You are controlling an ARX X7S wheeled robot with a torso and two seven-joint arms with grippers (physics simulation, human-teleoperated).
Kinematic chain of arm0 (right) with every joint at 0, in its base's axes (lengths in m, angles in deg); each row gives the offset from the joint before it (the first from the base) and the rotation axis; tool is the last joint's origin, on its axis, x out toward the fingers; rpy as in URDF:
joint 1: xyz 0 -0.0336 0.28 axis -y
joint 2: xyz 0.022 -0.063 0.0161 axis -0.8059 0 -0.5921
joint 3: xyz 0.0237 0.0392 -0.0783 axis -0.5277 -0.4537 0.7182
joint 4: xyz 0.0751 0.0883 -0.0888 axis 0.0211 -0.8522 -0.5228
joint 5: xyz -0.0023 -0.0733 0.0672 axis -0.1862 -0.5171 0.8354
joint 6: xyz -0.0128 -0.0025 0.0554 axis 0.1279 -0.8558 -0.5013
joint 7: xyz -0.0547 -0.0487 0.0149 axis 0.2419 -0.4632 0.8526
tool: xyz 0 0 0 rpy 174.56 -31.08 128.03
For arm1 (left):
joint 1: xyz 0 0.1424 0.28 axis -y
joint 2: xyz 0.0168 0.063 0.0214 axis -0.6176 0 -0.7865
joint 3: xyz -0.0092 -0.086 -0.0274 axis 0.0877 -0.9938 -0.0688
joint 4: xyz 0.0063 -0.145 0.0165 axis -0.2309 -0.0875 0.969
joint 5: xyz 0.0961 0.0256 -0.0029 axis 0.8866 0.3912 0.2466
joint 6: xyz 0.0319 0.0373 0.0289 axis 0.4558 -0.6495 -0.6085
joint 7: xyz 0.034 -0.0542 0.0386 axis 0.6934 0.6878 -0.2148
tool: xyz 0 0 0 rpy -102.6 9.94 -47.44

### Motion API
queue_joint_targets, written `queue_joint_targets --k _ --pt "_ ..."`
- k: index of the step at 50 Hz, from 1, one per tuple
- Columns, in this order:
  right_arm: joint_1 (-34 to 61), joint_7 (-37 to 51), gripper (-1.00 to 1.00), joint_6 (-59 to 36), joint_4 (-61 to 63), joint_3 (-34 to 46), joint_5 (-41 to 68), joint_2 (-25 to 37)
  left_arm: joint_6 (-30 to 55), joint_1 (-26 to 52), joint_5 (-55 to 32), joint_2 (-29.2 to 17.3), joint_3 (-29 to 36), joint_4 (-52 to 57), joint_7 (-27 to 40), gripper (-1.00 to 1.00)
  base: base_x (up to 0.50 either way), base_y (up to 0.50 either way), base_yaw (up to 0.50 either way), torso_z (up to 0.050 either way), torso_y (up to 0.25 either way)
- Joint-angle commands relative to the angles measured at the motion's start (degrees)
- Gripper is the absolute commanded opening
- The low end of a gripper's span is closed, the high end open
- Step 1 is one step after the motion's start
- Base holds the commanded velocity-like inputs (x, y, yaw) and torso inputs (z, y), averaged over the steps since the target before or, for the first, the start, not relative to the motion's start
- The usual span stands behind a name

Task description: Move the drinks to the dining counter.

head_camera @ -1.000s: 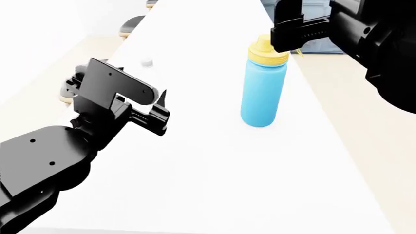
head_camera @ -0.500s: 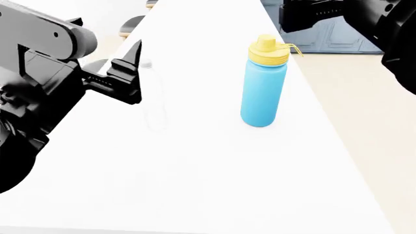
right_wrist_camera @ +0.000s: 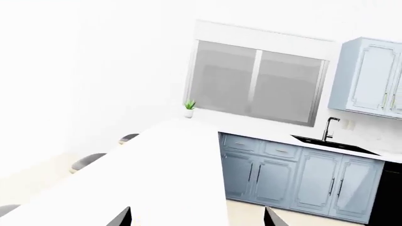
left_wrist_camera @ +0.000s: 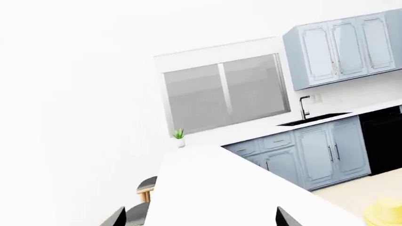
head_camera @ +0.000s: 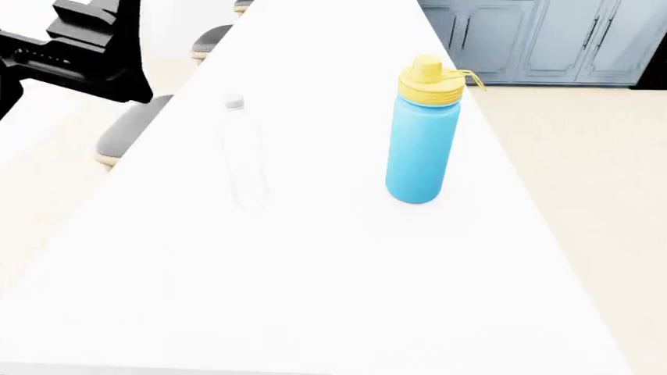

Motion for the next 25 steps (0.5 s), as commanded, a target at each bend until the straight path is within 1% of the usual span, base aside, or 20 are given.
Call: queue_joint_targets --k 1,11,15,22,25 --pt "6.3 3.7 1.00 -1.9 -1.0 0.5 4.2 -0.7 2.0 5.7 -4.9 -1.9 -1.0 -0.7 2.8 1.00 0.00 0.00 0.00 0.000 0.000" --pt "11.2 6.7 1.00 -3.2 -2.0 1.2 8.2 -0.8 3.7 11.3 -9.5 -3.5 -1.2 -1.4 5.7 1.00 0.00 0.00 0.00 0.000 0.000" --pt "14.6 8.2 1.00 -4.2 -3.0 1.6 10.7 -0.8 6.0 16.9 -11.8 -3.8 0.1 -2.7 7.6 1.00 0.00 0.00 0.00 0.000 0.000" --pt "19.7 11.2 1.00 -5.0 -3.8 2.3 14.8 -0.8 7.9 23.7 -16.3 -4.5 0.9 -4.5 10.5 1.00 0.00 0.00 0.00 0.000 0.000" --pt "22.0 13.1 1.00 -5.2 -3.8 2.9 17.4 -0.6 8.6 26.4 -19.0 -5.4 1.1 -4.5 12.1 1.00 0.00 0.00 0.00 0.000 0.000"
